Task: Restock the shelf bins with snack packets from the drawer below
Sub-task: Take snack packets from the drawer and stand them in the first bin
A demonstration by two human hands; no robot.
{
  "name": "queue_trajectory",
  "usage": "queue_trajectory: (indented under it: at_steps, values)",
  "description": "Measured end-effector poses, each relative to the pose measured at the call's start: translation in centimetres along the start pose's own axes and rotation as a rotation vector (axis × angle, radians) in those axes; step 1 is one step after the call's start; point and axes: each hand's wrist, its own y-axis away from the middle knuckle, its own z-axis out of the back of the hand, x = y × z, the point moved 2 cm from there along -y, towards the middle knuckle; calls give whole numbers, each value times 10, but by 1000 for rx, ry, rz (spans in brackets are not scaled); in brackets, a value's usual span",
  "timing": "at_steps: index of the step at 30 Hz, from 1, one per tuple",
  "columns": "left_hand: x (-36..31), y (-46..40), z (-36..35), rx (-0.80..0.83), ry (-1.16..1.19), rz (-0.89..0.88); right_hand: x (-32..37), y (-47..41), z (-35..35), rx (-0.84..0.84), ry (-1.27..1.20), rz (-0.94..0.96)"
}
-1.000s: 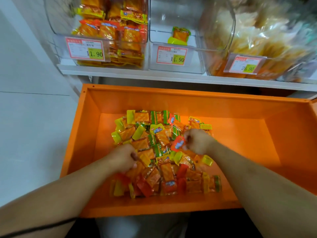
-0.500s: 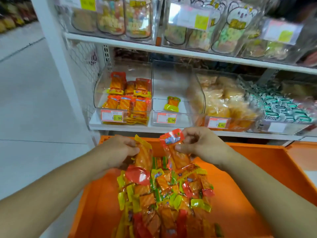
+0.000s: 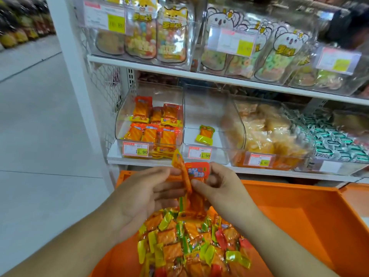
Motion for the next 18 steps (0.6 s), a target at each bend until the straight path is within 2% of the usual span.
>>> queue_trajectory:
  at_steps: [4,9,15,18]
  values:
    - [10,-12,0,-57,-196,-59,1,-5,-7,17,-193,-87]
    - [10,-21,4,-84,-283,-44,0,-9,-10,39,-248,-143]
    - [-6,-27,14,-156,-181,-121,1,-11,-6,72,-382,-179]
    - [-17,-27,22,-200,-93,-155,-3,-11,-4,-1,-376,-181]
